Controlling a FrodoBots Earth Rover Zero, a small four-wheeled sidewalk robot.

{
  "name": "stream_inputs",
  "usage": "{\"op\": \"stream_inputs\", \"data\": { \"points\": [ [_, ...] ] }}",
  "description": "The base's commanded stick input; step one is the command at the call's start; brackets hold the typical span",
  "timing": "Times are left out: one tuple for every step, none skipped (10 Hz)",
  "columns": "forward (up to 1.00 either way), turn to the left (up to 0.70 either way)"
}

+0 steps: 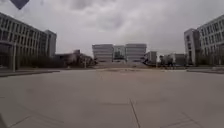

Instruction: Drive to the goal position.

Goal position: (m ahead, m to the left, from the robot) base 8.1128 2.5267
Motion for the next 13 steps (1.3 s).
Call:
{"op": "stream_inputs", "data": {
  "points": [
    [0.70, -0.01],
    [0.70, -0.01],
    [0.70, -0.01],
    [0.70, -0.01],
    [0.70, -0.01],
    [0.70, -0.01],
    [0.70, -0.01],
    [0.70, -0.01],
    [0.70, -0.01],
    [0.70, -0.01],
    [0.70, -0.01],
    [0.70, -0.01],
    [0.70, -0.01]
  ]
}}
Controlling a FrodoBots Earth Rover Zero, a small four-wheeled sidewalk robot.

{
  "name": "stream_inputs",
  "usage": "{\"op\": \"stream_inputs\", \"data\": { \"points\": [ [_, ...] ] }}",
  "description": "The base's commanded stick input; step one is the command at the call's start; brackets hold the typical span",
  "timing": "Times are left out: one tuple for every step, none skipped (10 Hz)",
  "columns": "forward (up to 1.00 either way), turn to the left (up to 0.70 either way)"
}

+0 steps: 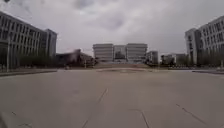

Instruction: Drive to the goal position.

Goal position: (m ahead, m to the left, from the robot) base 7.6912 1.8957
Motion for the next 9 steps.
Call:
{"op": "stream_inputs", "data": {
  "points": [
    [0.70, -0.01],
    [0.70, -0.01],
    [0.70, -0.01],
    [0.70, -0.01],
    [0.70, -0.01],
    [0.70, -0.01],
    [0.70, -0.01],
    [0.70, -0.01],
    [0.70, -0.01]
  ]
}}
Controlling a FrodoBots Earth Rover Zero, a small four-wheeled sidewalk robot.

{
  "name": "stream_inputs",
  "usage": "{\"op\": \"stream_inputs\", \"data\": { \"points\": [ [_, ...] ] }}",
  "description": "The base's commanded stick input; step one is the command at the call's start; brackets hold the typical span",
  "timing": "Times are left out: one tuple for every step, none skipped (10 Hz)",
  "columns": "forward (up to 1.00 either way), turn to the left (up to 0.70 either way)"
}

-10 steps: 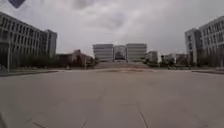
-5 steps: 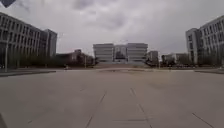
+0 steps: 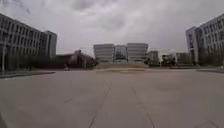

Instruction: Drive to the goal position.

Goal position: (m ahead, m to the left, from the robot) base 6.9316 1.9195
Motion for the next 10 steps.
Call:
{"op": "stream_inputs", "data": {
  "points": [
    [0.70, -0.01],
    [0.70, -0.01],
    [0.70, -0.01],
    [0.70, -0.01],
    [0.70, -0.01],
    [0.70, -0.01],
    [0.70, -0.01],
    [0.70, -0.01],
    [0.70, -0.01],
    [0.70, -0.01]
  ]
}}
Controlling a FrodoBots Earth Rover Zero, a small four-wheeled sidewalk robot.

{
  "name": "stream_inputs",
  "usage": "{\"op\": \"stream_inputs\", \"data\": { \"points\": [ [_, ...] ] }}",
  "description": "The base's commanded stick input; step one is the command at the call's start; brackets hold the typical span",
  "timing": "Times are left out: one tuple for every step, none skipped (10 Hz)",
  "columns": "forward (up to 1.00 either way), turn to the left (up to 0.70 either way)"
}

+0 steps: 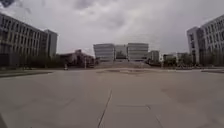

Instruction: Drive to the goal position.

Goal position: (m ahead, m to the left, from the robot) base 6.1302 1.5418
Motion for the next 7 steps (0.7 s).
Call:
{"op": "stream_inputs", "data": {
  "points": [
    [0.70, -0.01],
    [0.70, -0.01],
    [0.70, -0.01],
    [0.70, -0.01],
    [0.70, -0.01],
    [0.70, -0.01],
    [0.70, -0.01]
  ]
}}
